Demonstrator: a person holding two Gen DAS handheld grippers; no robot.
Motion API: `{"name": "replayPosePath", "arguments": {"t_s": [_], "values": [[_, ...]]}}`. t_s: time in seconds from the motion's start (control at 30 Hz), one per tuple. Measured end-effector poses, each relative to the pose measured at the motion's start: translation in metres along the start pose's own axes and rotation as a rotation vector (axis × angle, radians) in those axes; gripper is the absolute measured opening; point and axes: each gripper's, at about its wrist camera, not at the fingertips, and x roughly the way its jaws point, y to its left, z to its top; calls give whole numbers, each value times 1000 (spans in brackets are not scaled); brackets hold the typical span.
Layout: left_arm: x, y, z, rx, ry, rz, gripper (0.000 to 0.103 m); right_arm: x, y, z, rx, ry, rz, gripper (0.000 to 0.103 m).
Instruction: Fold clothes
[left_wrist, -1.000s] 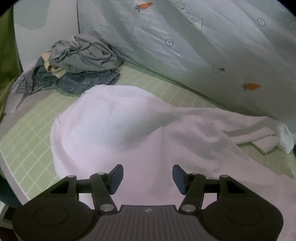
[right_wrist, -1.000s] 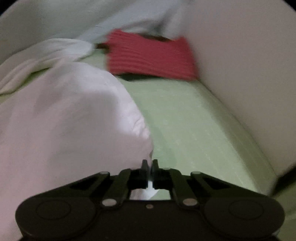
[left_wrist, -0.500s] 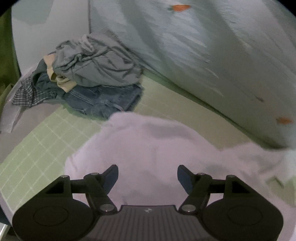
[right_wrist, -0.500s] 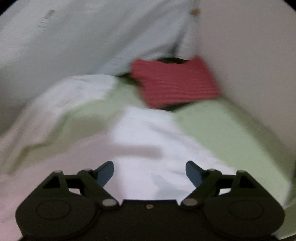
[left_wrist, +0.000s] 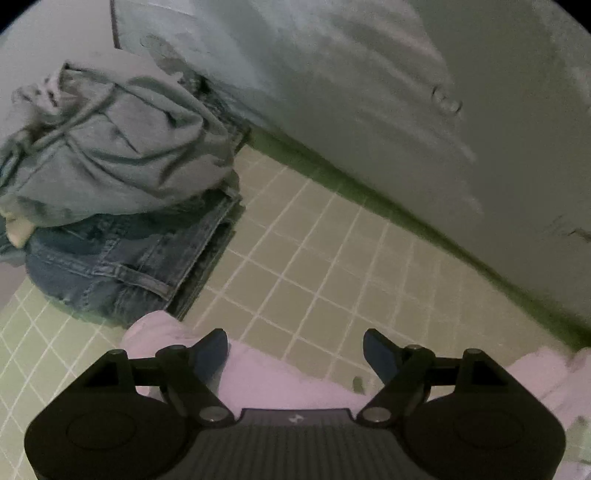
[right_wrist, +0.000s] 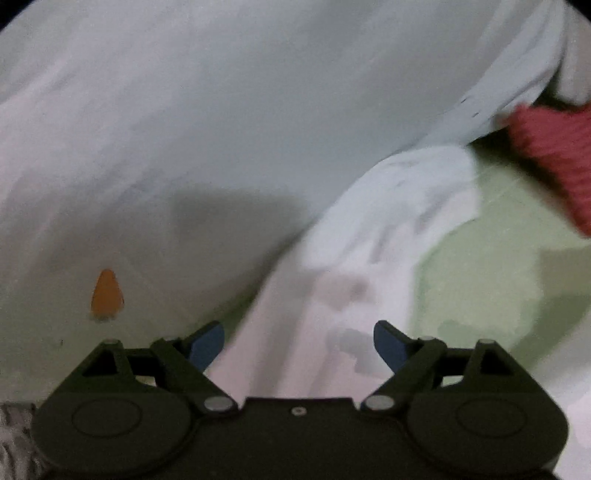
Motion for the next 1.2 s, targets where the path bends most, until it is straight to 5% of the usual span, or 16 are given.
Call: {"name": "replayPosePath", "arguments": {"t_s": [0.1,0.17,0.23,0.27,0.4,0.53,0.67,0.77,0.83,0.9,1.03,1.2], "values": [[13,1,-7,-15,42,41,81,35,11,-3,-10,62,-43,85],[12,3,-15,-9,44,42,81,49,8,-8,-6,123,-47,69],[8,5,-23,14,41,51,81,52,-1,-15,-6,165,-20,11],[5,5,-27,29,40,59,81,46,-7,-18,-14,172,7,1],[-17,-4,-43,136,41,93,81,-38,-39,-31,-69,67,-20,1],[-34,-5,-57,140,40,66,82,-122,-82,-69,-164,13,-61,1],[-49,-9,-60,134,37,47,82,-117,-135,-129,-112,189,-176,1],[-57,-4,-53,113,13,47,82,-118,-156,-146,-7,241,-157,4],[-54,5,-45,74,14,70,83,-123,-154,-142,14,219,-172,17],[-48,13,-37,35,21,96,83,-128,-146,-131,-17,159,-230,45],[-32,20,-24,-3,56,82,84,-141,-118,-108,-152,-26,-316,78],[-10,8,-24,-10,115,95,86,-131,-102,-87,-169,-65,-267,80]]}}
